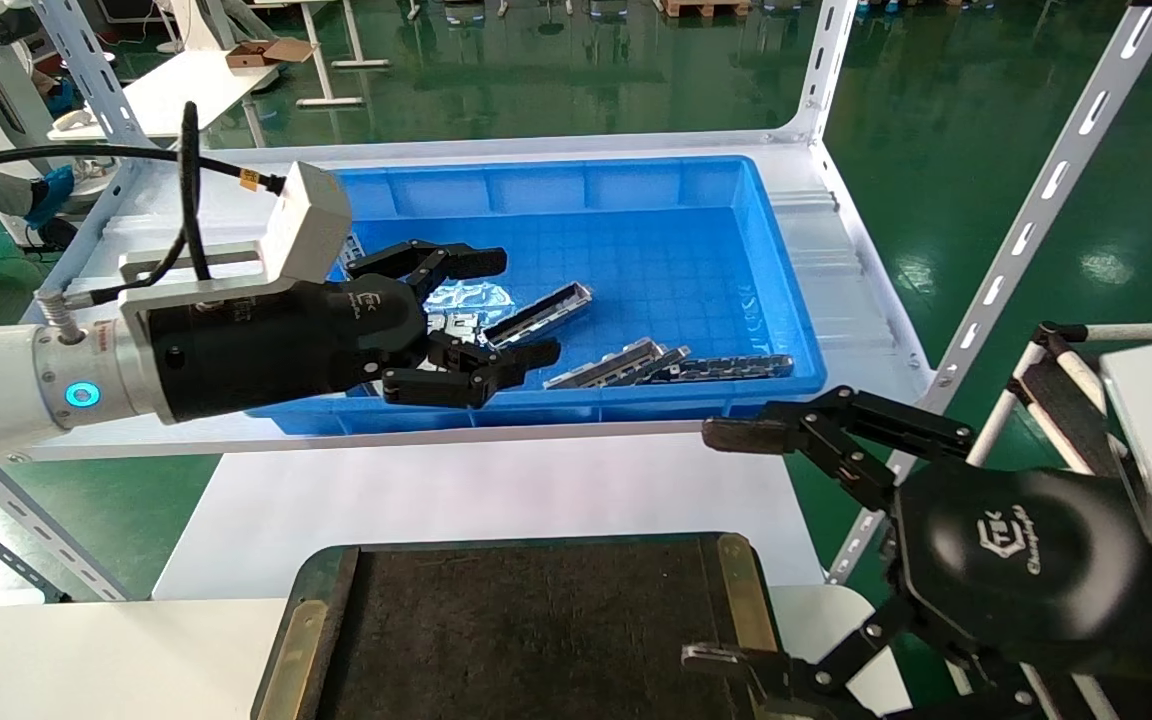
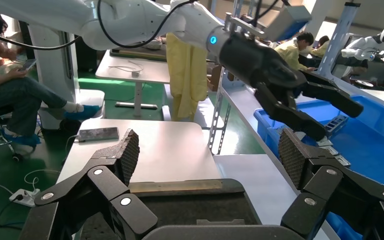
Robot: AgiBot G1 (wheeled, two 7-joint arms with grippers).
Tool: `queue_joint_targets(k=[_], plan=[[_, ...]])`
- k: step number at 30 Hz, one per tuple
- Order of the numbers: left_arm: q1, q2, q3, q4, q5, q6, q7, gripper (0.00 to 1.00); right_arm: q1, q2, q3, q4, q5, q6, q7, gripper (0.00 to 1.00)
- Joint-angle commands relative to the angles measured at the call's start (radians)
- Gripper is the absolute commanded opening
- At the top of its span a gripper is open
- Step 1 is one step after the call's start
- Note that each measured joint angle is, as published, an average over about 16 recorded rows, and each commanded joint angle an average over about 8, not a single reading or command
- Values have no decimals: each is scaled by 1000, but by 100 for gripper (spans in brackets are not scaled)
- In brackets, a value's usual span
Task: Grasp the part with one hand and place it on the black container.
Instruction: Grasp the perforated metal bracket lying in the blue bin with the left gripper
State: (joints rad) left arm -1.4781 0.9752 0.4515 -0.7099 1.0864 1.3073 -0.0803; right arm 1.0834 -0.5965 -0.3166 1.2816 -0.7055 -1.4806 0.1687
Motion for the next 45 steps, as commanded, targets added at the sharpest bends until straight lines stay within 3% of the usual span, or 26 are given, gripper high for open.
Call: queue_joint_targets(k=[1,11,18,24,32,33,40,41,45], plan=[[-30,28,11,68,26,-10,34,100,0,0,0,0,0,0,0,100],[-143,165,31,391,94,-131,226,100,0,0,0,0,0,0,0,100],[-195,265,43,552,132,-330,318,100,0,0,-1,0,0,0,0,100],[-212,341,47,626,147,-485,355,100,0,0,-1,0,1,0,0,100],[-198,380,54,639,148,-549,364,100,0,0,-1,0,1,0,-1,98],[-194,382,55,635,147,-551,361,96,0,0,-1,0,1,1,-1,89],[-164,389,75,594,140,-559,324,10,0,1,-1,0,1,1,-1,3],[-161,389,80,589,140,-560,317,1,0,1,-2,0,1,1,-1,0],[-148,389,100,571,139,-573,293,0,0,1,-2,0,1,1,-1,0]])
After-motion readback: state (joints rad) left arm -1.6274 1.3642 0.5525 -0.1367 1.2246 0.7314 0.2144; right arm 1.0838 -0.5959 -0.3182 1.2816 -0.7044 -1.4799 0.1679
